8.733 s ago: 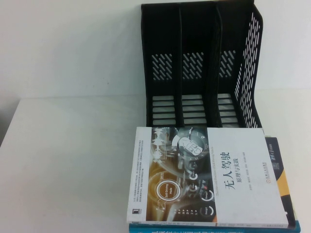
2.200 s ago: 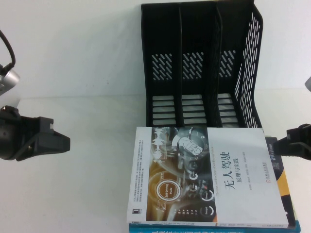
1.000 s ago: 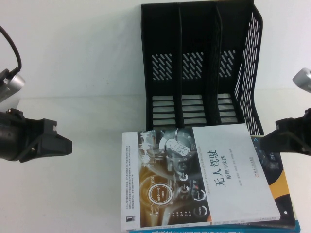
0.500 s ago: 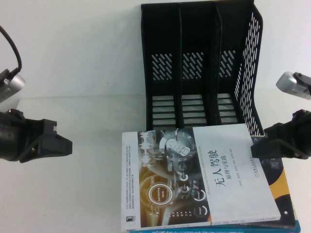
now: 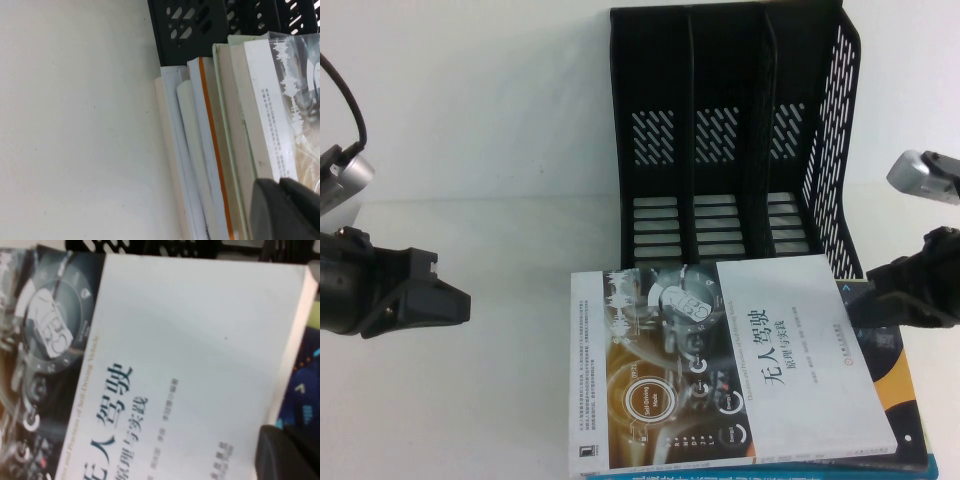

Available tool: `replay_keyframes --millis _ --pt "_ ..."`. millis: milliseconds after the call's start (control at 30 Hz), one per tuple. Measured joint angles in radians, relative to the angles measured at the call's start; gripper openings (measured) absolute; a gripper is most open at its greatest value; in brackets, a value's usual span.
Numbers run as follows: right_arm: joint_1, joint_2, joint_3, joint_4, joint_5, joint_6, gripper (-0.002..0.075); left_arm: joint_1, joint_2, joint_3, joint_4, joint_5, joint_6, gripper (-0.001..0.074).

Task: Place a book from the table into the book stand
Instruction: Push book with right arm

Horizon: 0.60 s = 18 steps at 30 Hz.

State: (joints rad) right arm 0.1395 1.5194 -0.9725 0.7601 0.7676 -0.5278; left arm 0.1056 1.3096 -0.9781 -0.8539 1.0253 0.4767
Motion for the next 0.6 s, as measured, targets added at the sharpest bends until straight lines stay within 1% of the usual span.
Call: replay_keyframes --millis 133,300,600 --pt "0.000 -0.038 -0.018 -0.055 0.008 0.000 0.0006 0.000 0.000 0.000 0.000 0.000 0.000 -0.0004" --pt "0.000 -0.088 -0.046 -0.082 0.037 0.010 0.0006 0.000 0.000 0.000 0.000 0.000 0.000 -0.0004" --pt "0.000 -0.038 -0.046 -0.128 0.067 0.038 0.0006 0.000 0.004 0.000 0.000 -0.006 -0.010 -0.0004"
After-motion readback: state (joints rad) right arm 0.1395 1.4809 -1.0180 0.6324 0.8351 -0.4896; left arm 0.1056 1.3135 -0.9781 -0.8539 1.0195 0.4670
